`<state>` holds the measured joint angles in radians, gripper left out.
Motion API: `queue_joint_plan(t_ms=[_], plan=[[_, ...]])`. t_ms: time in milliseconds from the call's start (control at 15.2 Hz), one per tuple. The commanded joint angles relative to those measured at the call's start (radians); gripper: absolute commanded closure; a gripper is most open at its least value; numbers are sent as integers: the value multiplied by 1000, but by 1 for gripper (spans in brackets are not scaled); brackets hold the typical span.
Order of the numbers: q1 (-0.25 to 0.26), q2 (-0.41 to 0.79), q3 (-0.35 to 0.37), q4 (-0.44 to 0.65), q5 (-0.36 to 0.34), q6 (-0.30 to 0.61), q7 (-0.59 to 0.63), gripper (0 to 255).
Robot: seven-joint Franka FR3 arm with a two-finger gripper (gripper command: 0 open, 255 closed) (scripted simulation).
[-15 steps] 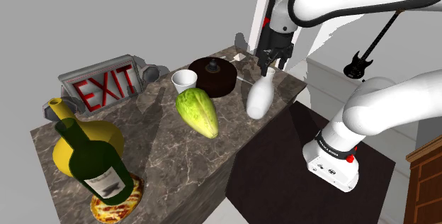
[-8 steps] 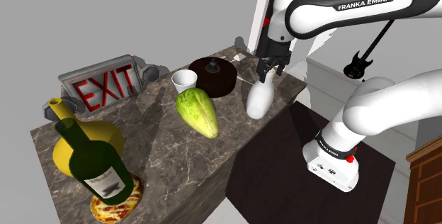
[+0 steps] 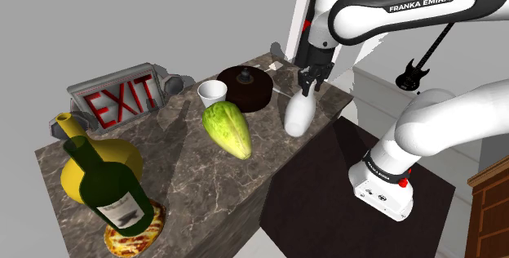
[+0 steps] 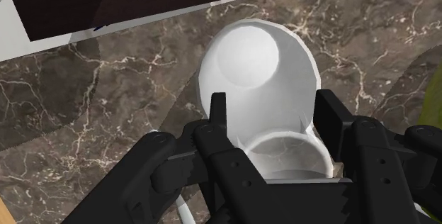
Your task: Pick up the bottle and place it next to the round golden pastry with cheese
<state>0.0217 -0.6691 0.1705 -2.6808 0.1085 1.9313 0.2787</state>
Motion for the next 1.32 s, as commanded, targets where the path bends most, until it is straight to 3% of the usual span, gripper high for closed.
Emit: queue_joint_plan(t_ms=[0, 396, 1254], plan=[[0, 1, 0, -1, 0, 0, 0, 255], [0, 1, 0, -1, 0, 0, 0, 255], [-5, -36, -17, 151, -14, -189, 1, 255]])
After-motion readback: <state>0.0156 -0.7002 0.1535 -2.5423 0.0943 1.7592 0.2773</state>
